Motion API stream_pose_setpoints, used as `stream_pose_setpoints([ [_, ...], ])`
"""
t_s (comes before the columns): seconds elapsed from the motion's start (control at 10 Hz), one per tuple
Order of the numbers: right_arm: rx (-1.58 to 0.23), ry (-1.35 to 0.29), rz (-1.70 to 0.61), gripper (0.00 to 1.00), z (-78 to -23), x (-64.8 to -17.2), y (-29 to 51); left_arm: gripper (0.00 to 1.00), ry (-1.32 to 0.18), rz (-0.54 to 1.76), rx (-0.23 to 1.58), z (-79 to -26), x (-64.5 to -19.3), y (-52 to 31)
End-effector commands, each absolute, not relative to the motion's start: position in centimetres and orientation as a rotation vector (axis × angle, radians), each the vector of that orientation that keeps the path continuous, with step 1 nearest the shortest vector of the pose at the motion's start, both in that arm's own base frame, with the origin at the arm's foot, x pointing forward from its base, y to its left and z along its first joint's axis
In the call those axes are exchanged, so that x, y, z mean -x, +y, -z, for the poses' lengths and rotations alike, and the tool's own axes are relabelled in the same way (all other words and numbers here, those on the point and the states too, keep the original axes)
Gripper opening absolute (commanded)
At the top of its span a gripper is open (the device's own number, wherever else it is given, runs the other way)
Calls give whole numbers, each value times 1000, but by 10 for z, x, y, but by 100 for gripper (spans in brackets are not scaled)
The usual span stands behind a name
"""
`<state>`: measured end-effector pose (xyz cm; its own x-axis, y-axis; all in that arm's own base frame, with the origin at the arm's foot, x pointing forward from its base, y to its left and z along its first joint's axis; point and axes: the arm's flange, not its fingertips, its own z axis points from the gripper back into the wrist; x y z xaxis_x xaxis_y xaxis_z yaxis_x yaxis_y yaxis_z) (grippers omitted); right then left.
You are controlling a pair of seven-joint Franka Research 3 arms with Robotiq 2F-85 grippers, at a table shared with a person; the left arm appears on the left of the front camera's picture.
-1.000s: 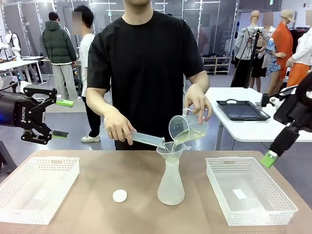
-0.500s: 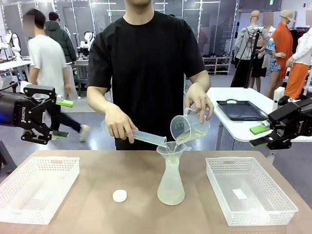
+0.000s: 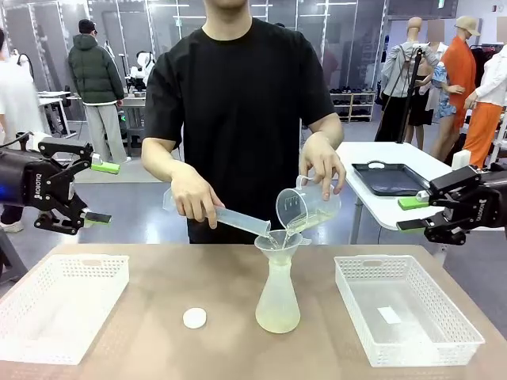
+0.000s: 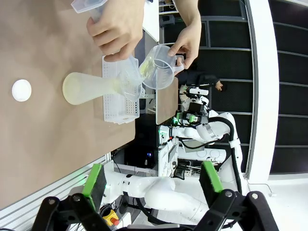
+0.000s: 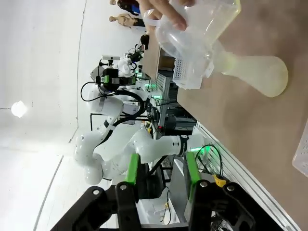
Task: Prepare the solutions needed for the experiment.
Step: Once the solution is in the Big flask , pick up the Plastic Funnel and place it back into the right Organizing basket.
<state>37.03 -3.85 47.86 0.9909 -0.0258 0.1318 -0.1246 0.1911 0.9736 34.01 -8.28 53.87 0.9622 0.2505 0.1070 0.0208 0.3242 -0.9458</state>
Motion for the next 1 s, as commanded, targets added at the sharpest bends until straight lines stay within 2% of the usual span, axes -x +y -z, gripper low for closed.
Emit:
stream_pose_setpoints([
  [0.0,-1388,-127,-79,47,-480,-369,-41,100,-246,-160,1264,-540,-340,-87],
  [0.9,-1388,-127,-79,47,-480,-369,-41,100,-246,-160,1264,-540,-340,-87],
])
